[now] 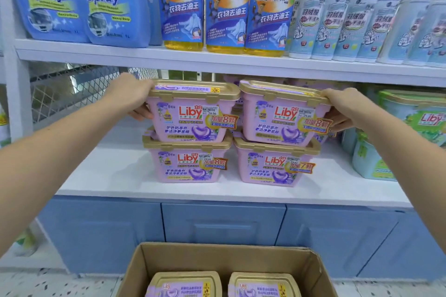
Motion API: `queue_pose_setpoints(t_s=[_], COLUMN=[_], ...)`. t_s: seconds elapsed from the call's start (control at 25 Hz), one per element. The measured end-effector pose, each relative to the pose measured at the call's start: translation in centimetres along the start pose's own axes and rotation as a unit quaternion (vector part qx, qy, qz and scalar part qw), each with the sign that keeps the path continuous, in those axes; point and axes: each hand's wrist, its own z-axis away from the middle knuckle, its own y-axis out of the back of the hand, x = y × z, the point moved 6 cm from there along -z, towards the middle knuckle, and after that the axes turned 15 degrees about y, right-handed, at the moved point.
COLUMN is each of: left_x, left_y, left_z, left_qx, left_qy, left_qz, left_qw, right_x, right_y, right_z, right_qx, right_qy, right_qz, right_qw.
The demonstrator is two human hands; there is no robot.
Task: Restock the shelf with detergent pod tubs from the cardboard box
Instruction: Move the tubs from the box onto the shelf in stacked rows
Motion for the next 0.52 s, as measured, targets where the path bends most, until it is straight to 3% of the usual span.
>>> queue_pose_setpoints(t_s=[0.28, 0.52], left_x=[-0.6, -1.4], left_y=[0.0, 0.3], left_z=[0.5, -0.5], left_qx=[-0.002, -0.009], left_qy=[0.009, 0.023], left_qz=[0.022, 0.053], left_qw=[1.0, 0.998], right_x=[0.4, 0.8], right_y=[0.1, 0.7], right_z=[-0.8, -1.2], right_qx=[0.052, 0.107], right_qy=[0.017, 0.029], right_qz=[-0.029, 0.051], right_qw=[0.998, 0.993])
